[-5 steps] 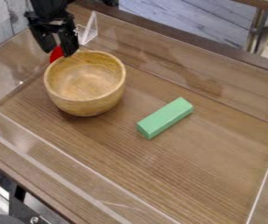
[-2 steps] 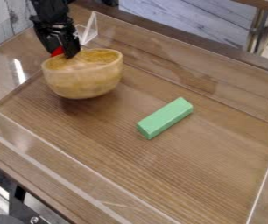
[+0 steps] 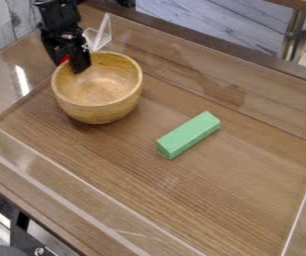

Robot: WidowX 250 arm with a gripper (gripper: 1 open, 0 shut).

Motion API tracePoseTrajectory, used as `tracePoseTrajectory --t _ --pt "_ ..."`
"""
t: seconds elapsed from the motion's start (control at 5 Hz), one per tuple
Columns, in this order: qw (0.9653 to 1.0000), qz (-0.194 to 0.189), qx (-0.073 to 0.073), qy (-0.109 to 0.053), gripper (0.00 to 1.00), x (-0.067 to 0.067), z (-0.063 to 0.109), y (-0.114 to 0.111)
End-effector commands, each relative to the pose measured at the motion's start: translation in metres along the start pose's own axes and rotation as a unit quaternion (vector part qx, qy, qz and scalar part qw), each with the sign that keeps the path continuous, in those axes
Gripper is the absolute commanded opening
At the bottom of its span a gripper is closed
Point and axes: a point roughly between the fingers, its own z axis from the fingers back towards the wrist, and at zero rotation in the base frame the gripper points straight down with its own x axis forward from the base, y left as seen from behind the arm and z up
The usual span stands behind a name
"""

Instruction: Remove the green stick from the brown bowl and put it on the table

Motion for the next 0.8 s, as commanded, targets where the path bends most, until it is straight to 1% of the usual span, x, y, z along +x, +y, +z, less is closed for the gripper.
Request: tracePoseTrajectory --t 0.0,0.2,0.6 --pt "0.9994 -0.014 0.020 -0.024 1.00 0.004 0.025 -0.008" --pt "0.9995 -0.014 0.019 -0.022 1.00 -0.001 0.031 -0.016" --pt "0.9993 -0.031 0.016 -0.016 1.00 0.006 0.030 -0.032"
